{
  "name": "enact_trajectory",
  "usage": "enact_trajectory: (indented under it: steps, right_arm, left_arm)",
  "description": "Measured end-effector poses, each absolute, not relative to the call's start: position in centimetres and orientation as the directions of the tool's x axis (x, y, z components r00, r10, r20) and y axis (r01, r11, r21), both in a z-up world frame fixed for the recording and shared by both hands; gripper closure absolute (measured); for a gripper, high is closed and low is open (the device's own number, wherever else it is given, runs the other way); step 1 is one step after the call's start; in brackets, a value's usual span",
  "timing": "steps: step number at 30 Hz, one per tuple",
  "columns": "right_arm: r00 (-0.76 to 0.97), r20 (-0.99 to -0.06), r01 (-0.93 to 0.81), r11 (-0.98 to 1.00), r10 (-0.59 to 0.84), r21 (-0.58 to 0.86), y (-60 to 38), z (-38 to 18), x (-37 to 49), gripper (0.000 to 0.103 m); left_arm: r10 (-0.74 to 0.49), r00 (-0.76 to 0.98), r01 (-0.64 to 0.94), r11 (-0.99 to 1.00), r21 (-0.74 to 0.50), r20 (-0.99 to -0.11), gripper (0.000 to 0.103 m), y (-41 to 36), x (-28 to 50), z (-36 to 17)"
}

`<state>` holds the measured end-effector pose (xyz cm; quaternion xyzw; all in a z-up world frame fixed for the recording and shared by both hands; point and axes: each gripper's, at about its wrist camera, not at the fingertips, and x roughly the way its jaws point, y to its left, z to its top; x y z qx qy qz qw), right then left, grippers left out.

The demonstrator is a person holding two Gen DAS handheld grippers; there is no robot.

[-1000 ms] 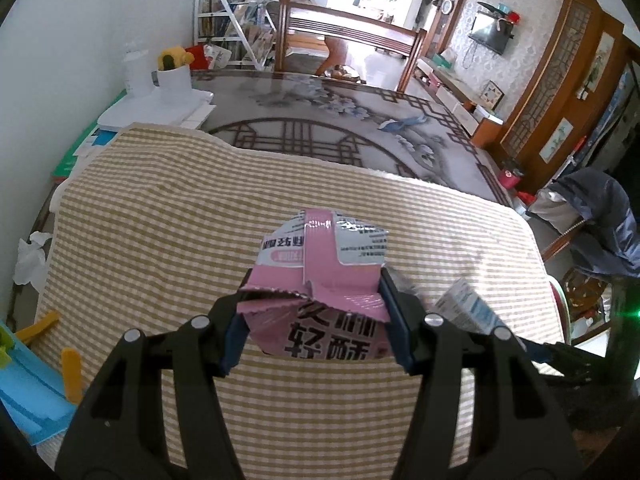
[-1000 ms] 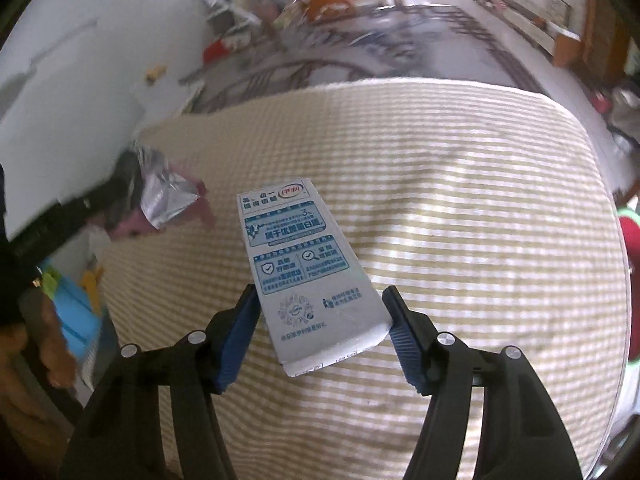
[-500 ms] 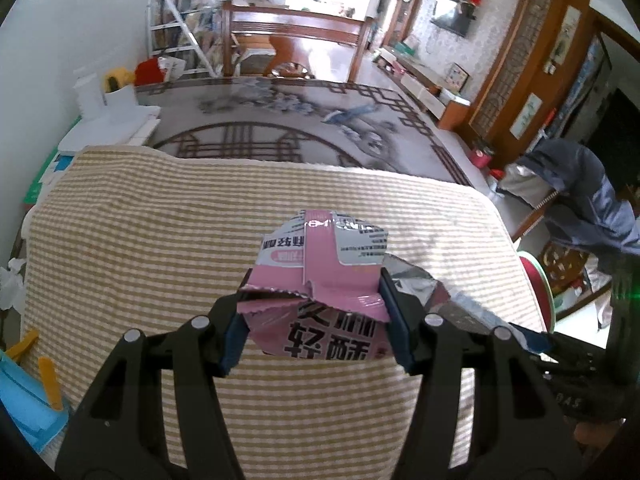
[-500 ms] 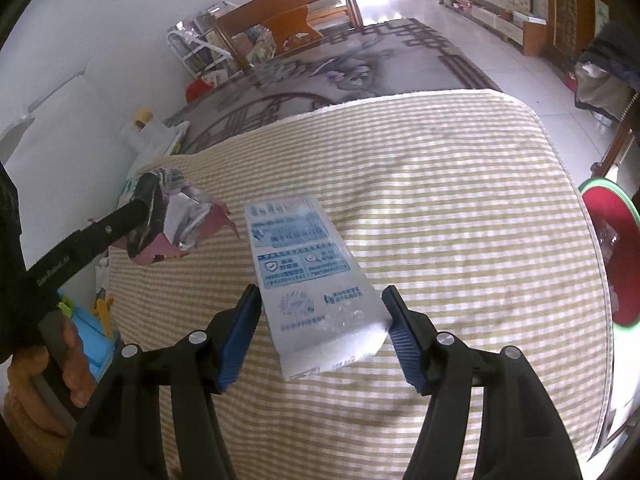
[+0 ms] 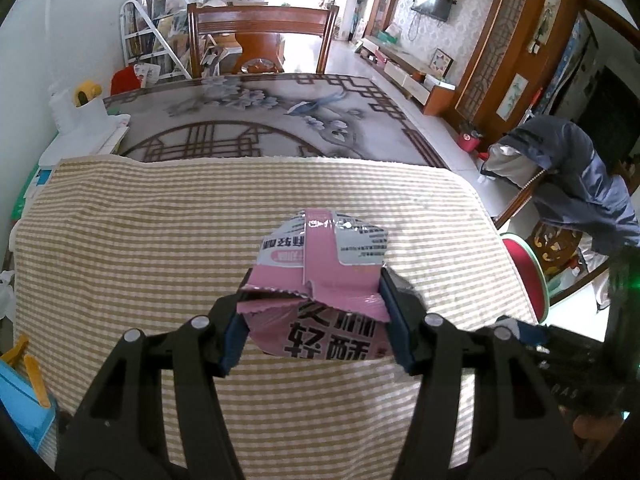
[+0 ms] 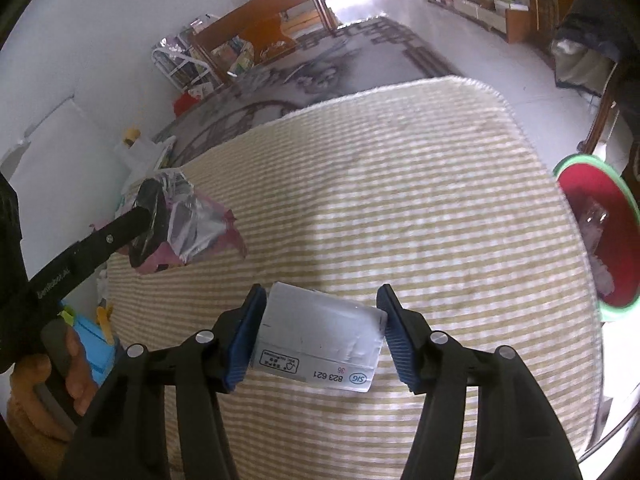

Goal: Collect trash
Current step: 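Carry the pink wrapper and white carton to the red bin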

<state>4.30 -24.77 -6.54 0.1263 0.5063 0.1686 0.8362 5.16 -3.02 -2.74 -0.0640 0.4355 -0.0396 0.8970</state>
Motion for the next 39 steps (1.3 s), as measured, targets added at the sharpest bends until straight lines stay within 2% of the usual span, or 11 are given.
enact_trajectory:
  steps: [14,28,39]
  right_arm:
    - [0.493,-0.778,-0.102,0.914,0.389,0.392,-32.1,-4.9,4.9,0.047]
    - [0.485,-0.77,-0.143,0.906,0.415,0.398,-36.9,-4.4,7.2,0.047]
    - [0.517,-0.759,-0.073,0.903,0.397,0.424,-43.3,-4.5,7.3,0.047]
  left_arm:
    - [-0.136,0.617,0.033,0.989,-0.147,-0.775,0.048,-8.2,5.5,-2.4]
    - [-0.105,0.621,-0.01,0.99,-0.142,-0.776,0.048,-13.3,6.3,-2.3]
    - [-0.136,0.6,0.068,0.99,-0.12,-0.788,0.048,-19.9,7.4,-2.4]
